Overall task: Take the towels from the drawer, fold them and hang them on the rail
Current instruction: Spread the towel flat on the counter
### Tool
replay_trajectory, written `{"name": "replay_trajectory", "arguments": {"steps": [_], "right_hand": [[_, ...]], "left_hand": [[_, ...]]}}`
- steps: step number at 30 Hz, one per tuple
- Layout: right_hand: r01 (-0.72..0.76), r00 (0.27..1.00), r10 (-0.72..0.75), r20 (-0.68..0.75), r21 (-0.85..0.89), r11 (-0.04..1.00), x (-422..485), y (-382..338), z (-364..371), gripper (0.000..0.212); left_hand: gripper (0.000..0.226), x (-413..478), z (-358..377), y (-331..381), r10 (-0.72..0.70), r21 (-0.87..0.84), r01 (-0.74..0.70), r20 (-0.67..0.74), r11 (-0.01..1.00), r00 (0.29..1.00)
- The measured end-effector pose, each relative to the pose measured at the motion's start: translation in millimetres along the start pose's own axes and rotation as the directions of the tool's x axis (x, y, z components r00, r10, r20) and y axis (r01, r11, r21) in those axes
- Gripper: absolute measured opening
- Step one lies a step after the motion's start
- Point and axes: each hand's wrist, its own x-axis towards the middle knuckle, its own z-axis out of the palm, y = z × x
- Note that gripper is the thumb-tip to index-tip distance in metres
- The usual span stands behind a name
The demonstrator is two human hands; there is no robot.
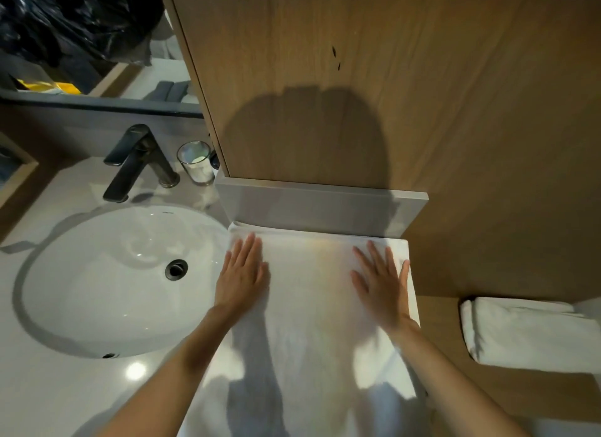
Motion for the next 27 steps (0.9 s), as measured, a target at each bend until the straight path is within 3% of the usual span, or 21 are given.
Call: {"name": "replay_trajectory", "arguments": {"steps": [4, 8, 10, 16, 23, 27], "right_hand": [[0.001, 0.999, -0.004, 0.039, 0.069, 0.998, -10.4, -48.6, -4.1, 0.059], [0.047, 0.999, -0.046, -0.018, 0.023, 0.999, -46.8, -97.7, 16.2, 0.052], [0.013, 1.0, -0.013, -0.01, -0.013, 1.0, -61.1, -99.3, 25.4, 0.052], [0.137, 0.991, -0.136, 0.015, -0.042, 0.99, -70.7, -56.9, 18.9, 0.051], [-0.027, 0.996, 0.039, 0.081, -0.152, 0.988, -91.7, 2.4, -5.3, 0.057], [-0.182, 0.967, 0.189, 0.171, -0.059, 0.982, -94.1, 5.6, -17.5, 0.056]], "left_hand": [[0.06, -24.1, -4.1, 46.4, 0.071, -0.012, -0.073, -0.105, 0.997, 0.992], [0.05, -65.4, 27.0, 78.1, 0.075, -0.021, -0.075, -0.011, 0.997, 0.997], [0.051, -80.3, 36.5, 70.9, 0.063, 0.04, -0.063, 0.011, 0.997, 0.998], [0.051, -92.3, 18.6, 39.1, 0.063, 0.08, -0.064, 0.02, 0.995, 0.998], [0.055, -106.8, 2.7, 3.2, 0.07, 0.069, -0.07, 0.011, 0.995, 0.998], [0.06, -107.3, -0.2, -7.5, 0.1, 0.065, -0.102, 0.042, 0.993, 0.994]]}}
